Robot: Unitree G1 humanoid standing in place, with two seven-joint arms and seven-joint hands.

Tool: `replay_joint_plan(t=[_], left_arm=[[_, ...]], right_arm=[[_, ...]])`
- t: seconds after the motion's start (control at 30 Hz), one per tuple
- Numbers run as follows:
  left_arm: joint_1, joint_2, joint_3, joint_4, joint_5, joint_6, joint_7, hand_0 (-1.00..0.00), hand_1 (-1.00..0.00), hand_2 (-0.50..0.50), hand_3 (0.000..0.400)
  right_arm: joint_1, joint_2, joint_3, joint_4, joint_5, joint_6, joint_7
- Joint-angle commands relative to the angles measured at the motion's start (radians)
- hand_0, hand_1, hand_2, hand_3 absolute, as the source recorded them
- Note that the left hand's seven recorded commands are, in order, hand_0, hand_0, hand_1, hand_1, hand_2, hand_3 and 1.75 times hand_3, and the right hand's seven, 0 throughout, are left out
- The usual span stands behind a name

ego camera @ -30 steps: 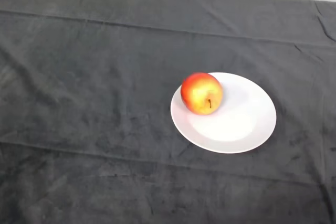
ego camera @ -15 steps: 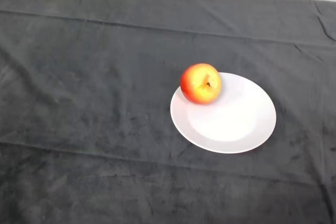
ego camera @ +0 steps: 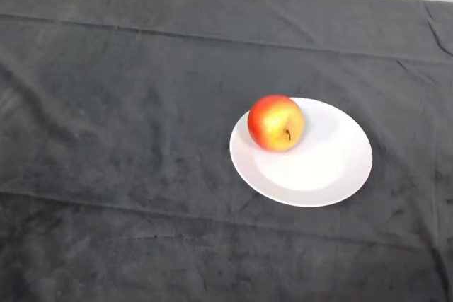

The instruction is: Move the apple to the plate

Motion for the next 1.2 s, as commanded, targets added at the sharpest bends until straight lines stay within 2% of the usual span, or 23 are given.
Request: replay_joint_plan(t=[0.03, 1.2], left_arm=[[-0.034, -0.006, 0.035, 0.027, 0.013, 0.014, -0.012, 0.0, 0.0, 0.0, 0.0], [-0.045, -0.02, 0.07, 0.027, 0.043, 0.026, -0.034, 0.0, 0.0, 0.0, 0.0]], right_arm=[[-0.008, -0.025, -0.0129, 0.007, -0.0034, 0.003, 0.0012], [-0.008, -0.025, -0.013, 0.007, -0.0036, 0.003, 0.001]])
